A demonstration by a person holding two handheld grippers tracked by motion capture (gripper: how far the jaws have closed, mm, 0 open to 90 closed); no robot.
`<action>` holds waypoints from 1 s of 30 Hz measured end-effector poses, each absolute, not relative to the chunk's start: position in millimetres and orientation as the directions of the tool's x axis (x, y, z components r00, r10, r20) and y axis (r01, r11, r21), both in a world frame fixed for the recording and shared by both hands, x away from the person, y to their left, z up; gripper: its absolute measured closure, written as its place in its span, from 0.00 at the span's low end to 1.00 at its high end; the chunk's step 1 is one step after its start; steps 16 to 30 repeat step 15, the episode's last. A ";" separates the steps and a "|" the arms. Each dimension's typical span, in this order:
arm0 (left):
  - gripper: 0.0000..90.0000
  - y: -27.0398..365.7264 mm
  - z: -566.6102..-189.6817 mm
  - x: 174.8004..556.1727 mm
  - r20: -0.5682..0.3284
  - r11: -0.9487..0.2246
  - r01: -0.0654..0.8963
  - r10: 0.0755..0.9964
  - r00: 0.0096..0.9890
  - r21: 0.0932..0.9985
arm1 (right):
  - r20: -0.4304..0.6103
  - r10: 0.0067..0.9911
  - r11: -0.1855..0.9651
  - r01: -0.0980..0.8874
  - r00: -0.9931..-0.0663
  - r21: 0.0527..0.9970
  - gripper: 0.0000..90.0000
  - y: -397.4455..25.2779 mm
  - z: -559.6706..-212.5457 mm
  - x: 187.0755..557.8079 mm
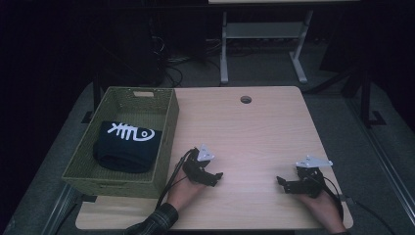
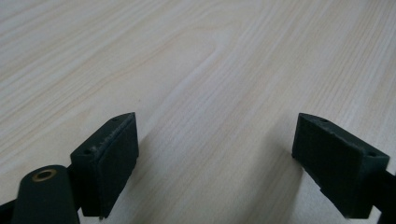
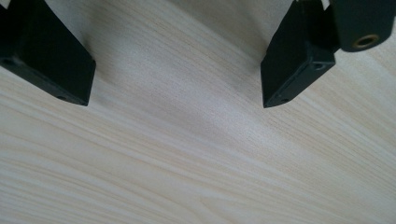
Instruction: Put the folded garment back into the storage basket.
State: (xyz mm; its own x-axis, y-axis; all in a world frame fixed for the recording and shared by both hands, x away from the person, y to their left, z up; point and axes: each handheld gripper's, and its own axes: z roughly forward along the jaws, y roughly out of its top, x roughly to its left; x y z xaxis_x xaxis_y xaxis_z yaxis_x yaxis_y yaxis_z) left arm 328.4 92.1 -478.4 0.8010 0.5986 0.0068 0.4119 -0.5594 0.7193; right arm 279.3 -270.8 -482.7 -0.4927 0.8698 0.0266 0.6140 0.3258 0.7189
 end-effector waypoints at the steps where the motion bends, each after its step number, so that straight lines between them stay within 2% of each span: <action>1: 0.15 92.1 -478.4 328.4 0.006 -0.559 0.412 0.599 0.801 0.719 | 0.027 0.870 0.326 0.614 -0.493 0.719 0.11 -270.8 -482.7 279.3; 30: 0.15 91.9 -478.6 328.3 0.003 -0.556 0.415 0.601 0.800 0.721 | 0.026 0.870 0.326 0.614 -0.493 0.719 0.11 -270.8 -482.7 279.3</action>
